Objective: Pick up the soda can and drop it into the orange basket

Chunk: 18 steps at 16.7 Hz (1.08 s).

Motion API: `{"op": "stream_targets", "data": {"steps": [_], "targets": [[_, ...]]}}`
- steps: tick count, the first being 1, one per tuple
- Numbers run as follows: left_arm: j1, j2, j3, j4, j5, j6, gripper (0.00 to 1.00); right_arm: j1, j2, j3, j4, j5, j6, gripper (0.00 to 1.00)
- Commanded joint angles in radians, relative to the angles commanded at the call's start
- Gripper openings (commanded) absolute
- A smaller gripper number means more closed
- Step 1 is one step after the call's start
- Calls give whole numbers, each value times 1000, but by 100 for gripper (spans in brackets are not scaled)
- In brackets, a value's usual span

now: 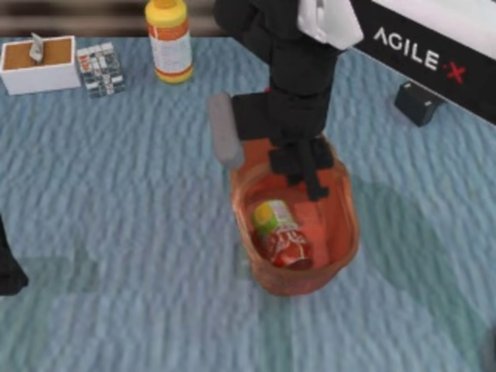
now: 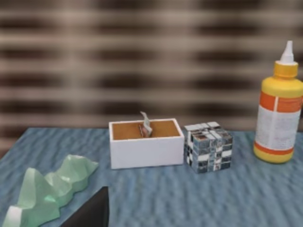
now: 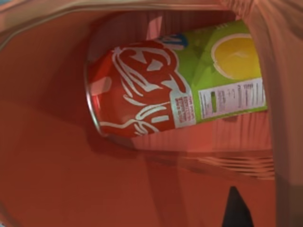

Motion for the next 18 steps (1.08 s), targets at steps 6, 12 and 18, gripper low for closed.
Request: {"op": "stream_targets", "data": {"steps": [6,12,18], "targets": [[0,0,0,0,0,0,100,0,0,0,0,0,0,0],[0,0,0,0,0,0,100,0,0,0,0,0,0,0],[0,0,0,0,0,0,100,-11,3,76,-76,1,-15,0]]}}
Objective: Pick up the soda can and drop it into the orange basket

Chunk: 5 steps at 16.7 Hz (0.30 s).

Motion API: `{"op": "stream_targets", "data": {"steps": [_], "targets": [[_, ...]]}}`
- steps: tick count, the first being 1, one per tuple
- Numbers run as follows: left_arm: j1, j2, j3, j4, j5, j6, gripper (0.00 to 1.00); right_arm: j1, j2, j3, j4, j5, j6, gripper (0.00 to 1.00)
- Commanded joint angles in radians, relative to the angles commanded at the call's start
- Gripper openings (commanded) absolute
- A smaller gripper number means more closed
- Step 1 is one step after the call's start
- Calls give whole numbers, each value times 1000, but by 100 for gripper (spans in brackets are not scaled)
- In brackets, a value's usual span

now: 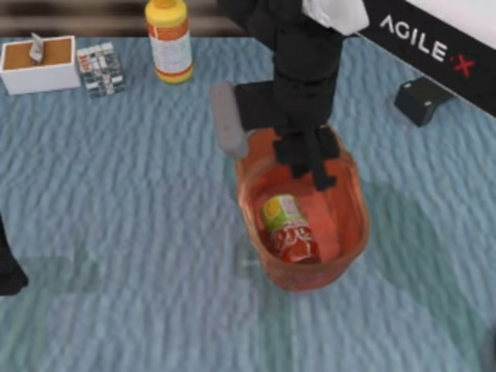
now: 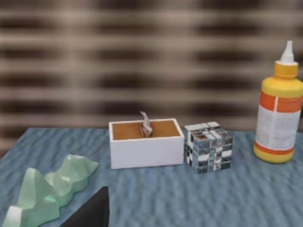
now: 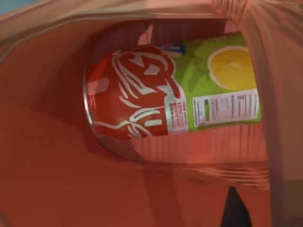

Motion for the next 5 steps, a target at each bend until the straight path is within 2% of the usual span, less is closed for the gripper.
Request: {"op": "stream_targets", "data": {"steps": [5], "targets": [[0,0,0,0,0,0,100,-17,-8,118,-123,-1,-21,0]]}}
